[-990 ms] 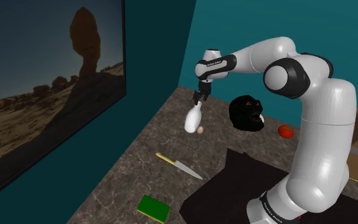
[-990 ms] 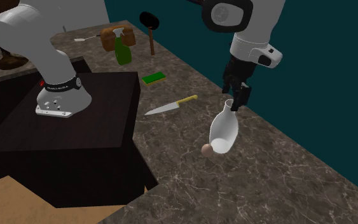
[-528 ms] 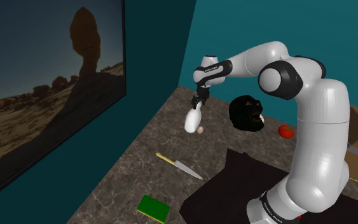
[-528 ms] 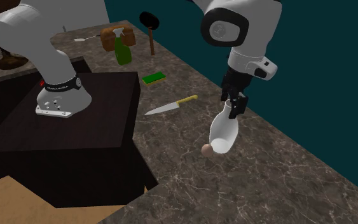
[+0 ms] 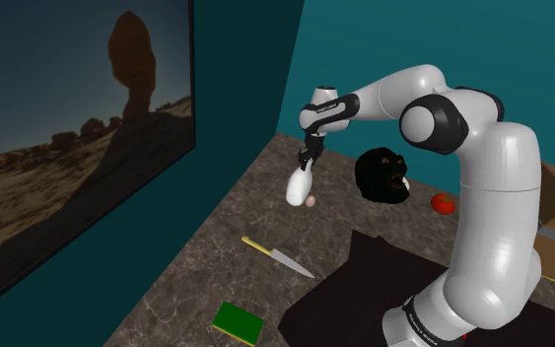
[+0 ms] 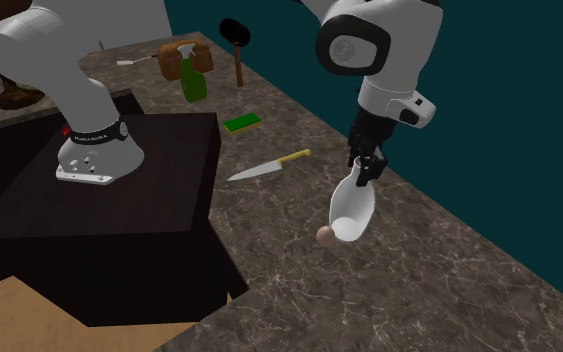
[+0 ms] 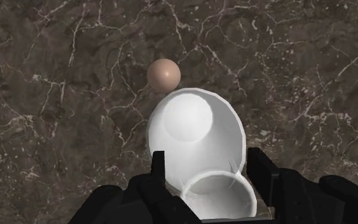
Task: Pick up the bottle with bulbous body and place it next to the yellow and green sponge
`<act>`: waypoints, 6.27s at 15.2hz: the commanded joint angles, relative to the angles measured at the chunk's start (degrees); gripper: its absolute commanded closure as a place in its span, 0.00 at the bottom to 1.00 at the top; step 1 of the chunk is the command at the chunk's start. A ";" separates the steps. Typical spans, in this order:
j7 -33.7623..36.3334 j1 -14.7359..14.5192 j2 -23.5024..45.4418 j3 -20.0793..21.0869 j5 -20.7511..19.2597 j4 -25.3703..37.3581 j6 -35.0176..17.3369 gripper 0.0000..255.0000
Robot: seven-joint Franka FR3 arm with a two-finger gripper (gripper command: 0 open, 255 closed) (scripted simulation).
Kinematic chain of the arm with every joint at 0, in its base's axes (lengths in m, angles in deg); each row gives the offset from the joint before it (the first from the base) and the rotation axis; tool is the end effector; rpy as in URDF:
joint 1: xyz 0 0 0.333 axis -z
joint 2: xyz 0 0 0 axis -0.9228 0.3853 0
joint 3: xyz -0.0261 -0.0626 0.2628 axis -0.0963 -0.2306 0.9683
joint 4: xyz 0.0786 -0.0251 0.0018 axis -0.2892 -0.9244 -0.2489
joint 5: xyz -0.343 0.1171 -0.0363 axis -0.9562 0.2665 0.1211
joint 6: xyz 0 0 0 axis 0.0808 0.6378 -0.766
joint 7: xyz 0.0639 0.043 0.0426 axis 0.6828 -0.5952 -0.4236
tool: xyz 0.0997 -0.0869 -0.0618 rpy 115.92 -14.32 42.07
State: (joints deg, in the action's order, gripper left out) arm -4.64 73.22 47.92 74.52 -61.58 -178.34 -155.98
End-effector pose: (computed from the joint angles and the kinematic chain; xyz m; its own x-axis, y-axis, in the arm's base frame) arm 0.5972 -0.1646 0.1998 0.9938 0.0718 -0.0852 0.0741 -0.9970 0.0241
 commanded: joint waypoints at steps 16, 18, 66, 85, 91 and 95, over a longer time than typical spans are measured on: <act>0.15 -0.25 -3.02 -0.35 -0.52 0.97 3.96 1.00; 0.19 -0.31 -3.80 -0.44 -0.66 1.37 5.14 1.00; -0.19 0.40 -8.79 -1.37 -1.63 31.39 40.02 1.00; 16.45 -11.45 -30.25 4.32 -4.88 5.54 35.90 1.00; 24.25 -15.39 -35.72 8.17 -4.64 -1.00 35.00 1.00; 29.53 -17.90 -38.22 10.97 -4.04 -3.85 34.74 1.00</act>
State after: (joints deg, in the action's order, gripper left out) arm 23.45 55.97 10.05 84.75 -65.79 -181.95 -121.34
